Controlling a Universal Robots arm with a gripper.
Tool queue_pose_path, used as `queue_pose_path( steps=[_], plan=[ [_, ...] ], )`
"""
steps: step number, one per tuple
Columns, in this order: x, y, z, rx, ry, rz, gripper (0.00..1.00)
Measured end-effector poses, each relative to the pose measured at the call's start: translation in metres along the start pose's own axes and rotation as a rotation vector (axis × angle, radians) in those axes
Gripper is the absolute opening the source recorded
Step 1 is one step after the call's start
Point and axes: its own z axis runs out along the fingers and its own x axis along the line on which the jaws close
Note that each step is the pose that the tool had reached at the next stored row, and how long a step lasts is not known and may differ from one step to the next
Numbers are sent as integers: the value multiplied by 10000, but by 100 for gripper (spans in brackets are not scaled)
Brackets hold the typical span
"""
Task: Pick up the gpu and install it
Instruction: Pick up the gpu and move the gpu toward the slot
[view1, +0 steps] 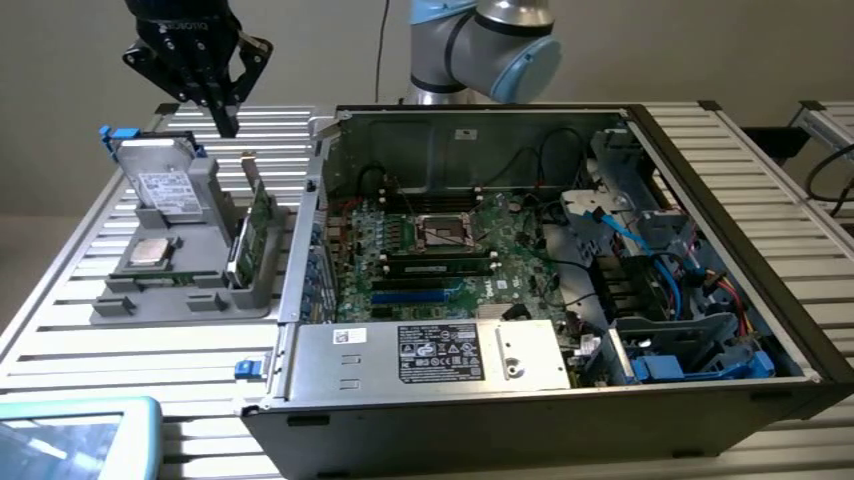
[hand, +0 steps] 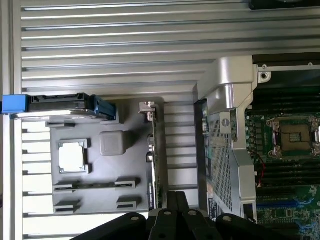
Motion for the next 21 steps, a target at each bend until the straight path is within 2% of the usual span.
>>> queue_pose_path(
  steps=[10, 21],
  plan=[
    [6, 0, 0, 0, 0, 1, 11],
    [226, -15, 7, 0, 1, -11, 11]
  ],
)
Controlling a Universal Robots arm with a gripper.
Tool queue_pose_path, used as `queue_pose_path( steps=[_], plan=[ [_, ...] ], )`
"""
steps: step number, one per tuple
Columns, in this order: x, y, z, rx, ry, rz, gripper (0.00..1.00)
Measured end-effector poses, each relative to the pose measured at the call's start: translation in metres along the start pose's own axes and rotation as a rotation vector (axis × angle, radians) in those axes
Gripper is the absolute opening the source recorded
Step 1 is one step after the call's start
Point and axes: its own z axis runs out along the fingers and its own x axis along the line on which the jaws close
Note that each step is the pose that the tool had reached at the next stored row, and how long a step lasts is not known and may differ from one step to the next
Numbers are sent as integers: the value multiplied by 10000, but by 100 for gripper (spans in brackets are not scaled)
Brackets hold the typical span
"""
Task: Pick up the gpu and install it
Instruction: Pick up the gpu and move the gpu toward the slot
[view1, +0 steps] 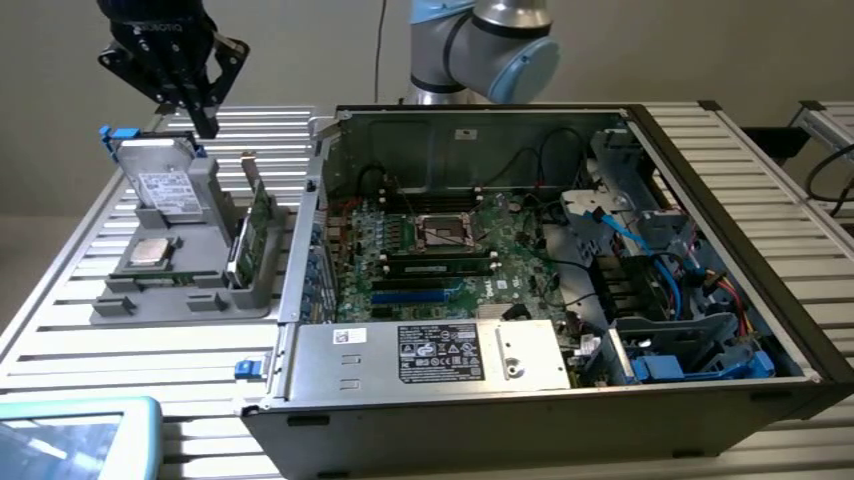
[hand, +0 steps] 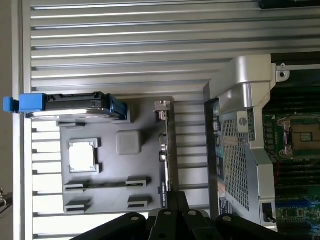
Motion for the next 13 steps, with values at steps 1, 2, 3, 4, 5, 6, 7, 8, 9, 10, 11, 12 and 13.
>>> queue_pose_path(
  steps=[1, 2, 3, 4, 5, 6, 7, 8, 9, 10, 11, 12, 13],
  plan=[
    [21, -1, 1, 0, 1, -7, 11],
    [39, -3, 3, 1, 1, -16, 11],
    [52, -4, 6, 3, 2, -28, 11],
    [60, -5, 10, 3, 1, -44, 11],
    [63, -6, 13, 5, 5, -62, 11],
    [64, -7, 16, 9, 15, -73, 11],
    [64, -8, 18, 11, 29, -77, 11],
    [65, -8, 20, 12, 40, -77, 11],
    [67, -9, 21, 12, 46, -77, 11],
    [68, -9, 23, 12, 51, -78, 11],
    [69, -9, 26, 11, 54, -78, 11],
    [70, -9, 27, 12, 59, -78, 12],
    [71, -9, 29, 13, 65, -77, 12]
  ],
)
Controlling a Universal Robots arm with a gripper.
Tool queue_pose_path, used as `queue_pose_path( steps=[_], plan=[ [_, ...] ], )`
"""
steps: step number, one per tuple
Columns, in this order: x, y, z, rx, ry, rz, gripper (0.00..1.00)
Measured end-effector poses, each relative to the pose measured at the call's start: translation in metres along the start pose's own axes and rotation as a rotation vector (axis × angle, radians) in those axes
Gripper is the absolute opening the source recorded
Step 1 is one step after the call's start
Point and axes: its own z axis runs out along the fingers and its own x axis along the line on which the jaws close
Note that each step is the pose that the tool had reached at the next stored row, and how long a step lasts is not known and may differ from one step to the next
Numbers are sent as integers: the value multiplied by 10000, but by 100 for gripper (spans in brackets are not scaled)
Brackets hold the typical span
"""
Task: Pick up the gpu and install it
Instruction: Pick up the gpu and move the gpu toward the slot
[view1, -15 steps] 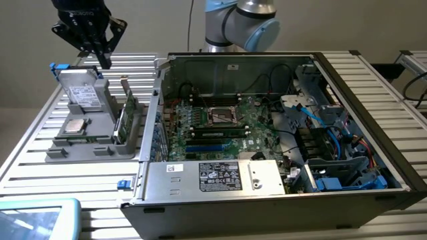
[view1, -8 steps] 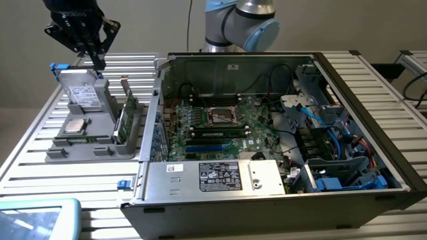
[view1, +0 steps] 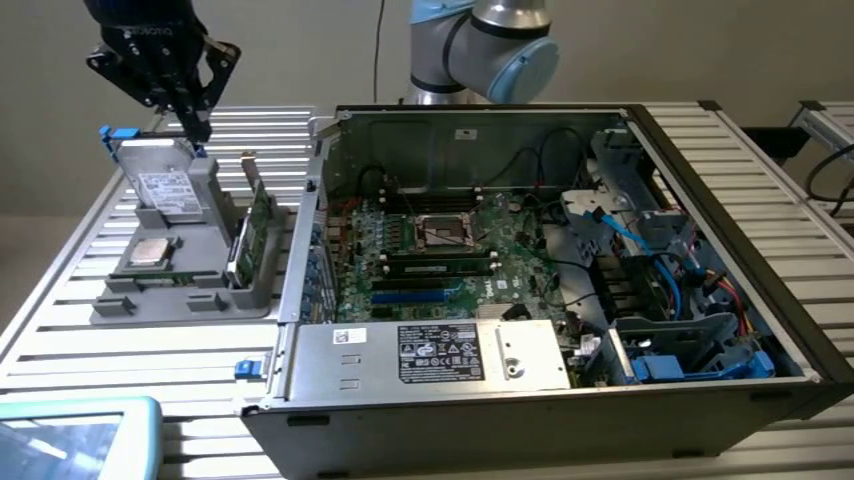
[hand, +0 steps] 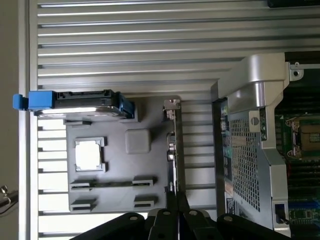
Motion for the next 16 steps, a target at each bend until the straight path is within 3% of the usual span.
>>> queue_pose_path(
  steps=[1, 4, 7, 13, 16],
  plan=[
    [1, 0, 2, 0, 4, 1, 24],
    [13, -1, 6, -1, 5, 2, 30],
    [47, -3, 25, -3, 8, -77, 42],
    [77, -16, 103, -9, 33, -594, 42],
    [78, -24, 150, -9, 3, -617, 42]
  ],
)
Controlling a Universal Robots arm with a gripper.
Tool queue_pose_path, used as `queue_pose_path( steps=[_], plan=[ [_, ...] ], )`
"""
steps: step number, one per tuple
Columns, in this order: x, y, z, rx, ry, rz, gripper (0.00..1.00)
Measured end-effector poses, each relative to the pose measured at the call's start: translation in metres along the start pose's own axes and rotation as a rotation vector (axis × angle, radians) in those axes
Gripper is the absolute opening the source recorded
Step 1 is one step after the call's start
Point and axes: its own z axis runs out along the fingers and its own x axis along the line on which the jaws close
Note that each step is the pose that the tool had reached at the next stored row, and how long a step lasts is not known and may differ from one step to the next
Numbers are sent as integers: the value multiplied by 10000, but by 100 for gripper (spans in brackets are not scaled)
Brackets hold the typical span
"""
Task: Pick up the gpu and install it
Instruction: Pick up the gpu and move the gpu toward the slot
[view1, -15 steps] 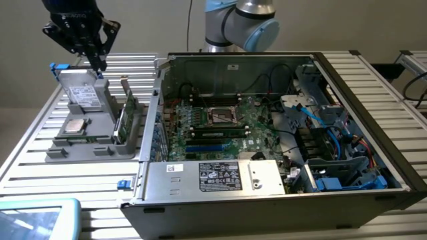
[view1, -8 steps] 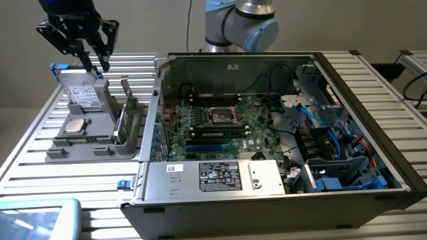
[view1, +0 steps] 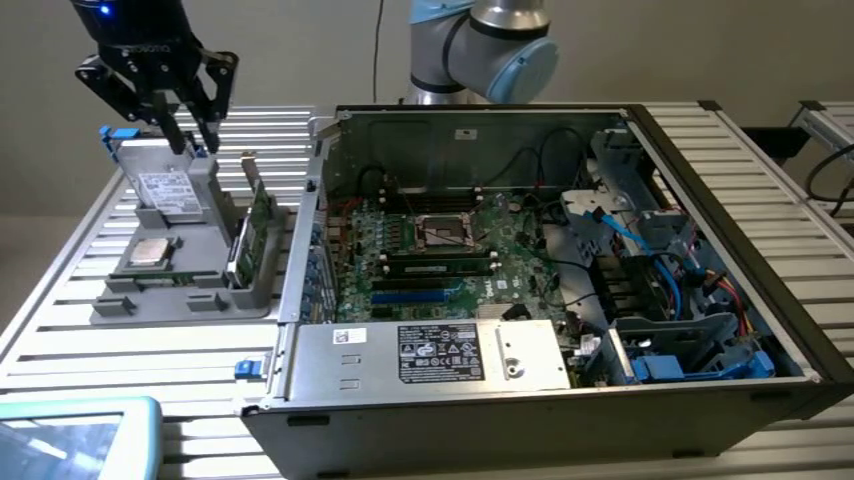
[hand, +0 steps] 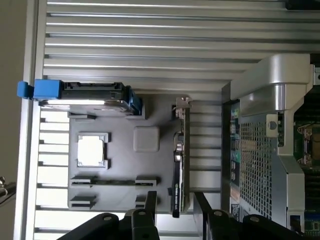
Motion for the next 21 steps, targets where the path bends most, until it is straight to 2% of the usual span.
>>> queue_pose_path(
  steps=[5, 12, 21],
  plan=[
    [9, -5, 91, 0, -39, -3, 42],
    [94, -13, 212, -2, -120, 1, 42],
    [81, -25, 376, 1, -133, 200, 42]
  ],
)
